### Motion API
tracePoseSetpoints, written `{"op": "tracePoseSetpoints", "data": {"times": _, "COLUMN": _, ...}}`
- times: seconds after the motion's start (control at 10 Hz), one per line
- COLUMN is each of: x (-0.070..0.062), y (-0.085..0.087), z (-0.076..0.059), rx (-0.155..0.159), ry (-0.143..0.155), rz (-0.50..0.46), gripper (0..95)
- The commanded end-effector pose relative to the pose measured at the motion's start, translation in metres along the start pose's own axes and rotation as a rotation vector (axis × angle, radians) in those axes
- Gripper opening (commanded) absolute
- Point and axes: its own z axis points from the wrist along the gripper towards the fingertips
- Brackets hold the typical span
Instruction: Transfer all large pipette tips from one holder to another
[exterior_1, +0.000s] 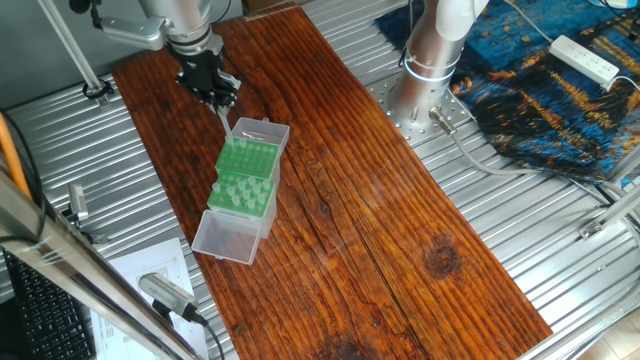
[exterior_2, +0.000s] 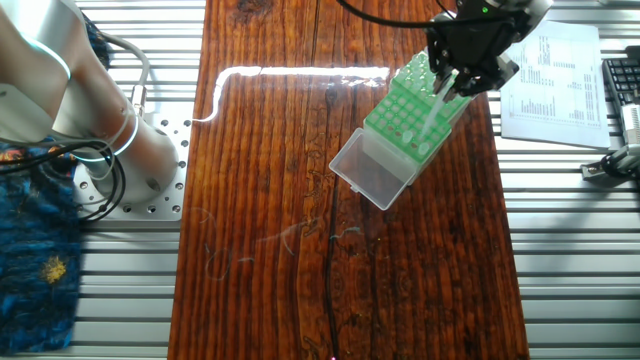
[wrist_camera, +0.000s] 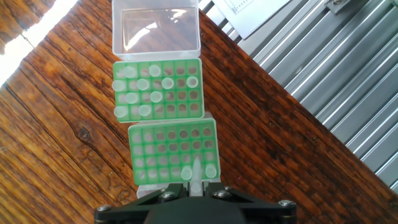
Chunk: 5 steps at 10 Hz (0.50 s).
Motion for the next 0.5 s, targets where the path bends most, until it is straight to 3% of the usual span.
{"op": "tracePoseSetpoints", "data": {"times": 0.1, "x": -0.0005, "y": -0.0003, "z": 0.0004, "rx": -0.002, "ry": 0.003, "rz": -0.002, "gripper": 0.0}}
{"op": "tracePoseSetpoints", "data": {"times": 0.5, "x": -0.0001, "y": -0.0007, "z": 0.0013, "rx": -0.001, "ry": 0.004, "rz": -0.005, "gripper": 0.0}}
